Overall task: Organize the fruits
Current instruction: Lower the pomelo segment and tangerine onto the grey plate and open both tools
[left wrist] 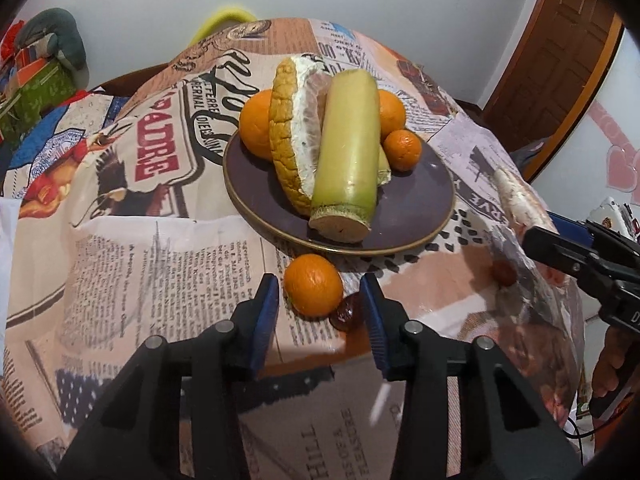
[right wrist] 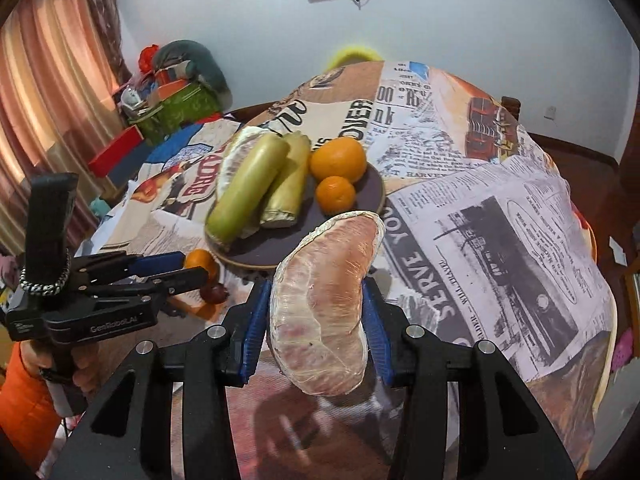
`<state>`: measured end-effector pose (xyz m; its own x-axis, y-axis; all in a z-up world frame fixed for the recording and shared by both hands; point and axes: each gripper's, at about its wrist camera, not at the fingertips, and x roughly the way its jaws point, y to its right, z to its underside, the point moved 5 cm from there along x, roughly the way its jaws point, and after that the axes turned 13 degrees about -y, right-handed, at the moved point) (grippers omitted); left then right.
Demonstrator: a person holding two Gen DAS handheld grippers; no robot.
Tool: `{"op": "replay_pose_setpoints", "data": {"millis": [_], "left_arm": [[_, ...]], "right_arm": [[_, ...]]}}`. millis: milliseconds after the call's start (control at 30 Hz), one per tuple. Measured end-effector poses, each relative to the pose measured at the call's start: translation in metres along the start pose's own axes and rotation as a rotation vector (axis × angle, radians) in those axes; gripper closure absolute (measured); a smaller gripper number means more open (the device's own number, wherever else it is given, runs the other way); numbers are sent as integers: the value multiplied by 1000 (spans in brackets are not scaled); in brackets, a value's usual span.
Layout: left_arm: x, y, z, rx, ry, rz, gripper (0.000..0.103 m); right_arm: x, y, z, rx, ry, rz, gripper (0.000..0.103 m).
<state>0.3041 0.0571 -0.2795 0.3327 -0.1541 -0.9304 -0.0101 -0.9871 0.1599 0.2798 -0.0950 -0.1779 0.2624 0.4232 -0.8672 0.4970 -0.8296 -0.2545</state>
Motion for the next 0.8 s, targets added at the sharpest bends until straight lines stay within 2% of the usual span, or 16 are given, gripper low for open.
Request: {"op": "replay_pose_setpoints", "data": {"millis": [167, 267, 433, 600, 800], "left_arm": [[9, -2, -3, -11, -10, 6, 63], [11, -3, -3, -19, -11, 18, 72], [3, -6, -1, -14, 5, 4, 72], [-22, -14, -6, -19, 61, -7, 72], [-42, -27, -29, -21, 113, -15, 72]], "right_arm": [[3, 6, -1, 9, -3, -8, 61], [4, 6, -1, 8, -2, -13, 61], [2, 6, -5, 4, 9, -18, 61], [-2, 7, -15, -1, 31, -20, 61], [-4, 5, -35, -18, 62, -14, 61]]}}
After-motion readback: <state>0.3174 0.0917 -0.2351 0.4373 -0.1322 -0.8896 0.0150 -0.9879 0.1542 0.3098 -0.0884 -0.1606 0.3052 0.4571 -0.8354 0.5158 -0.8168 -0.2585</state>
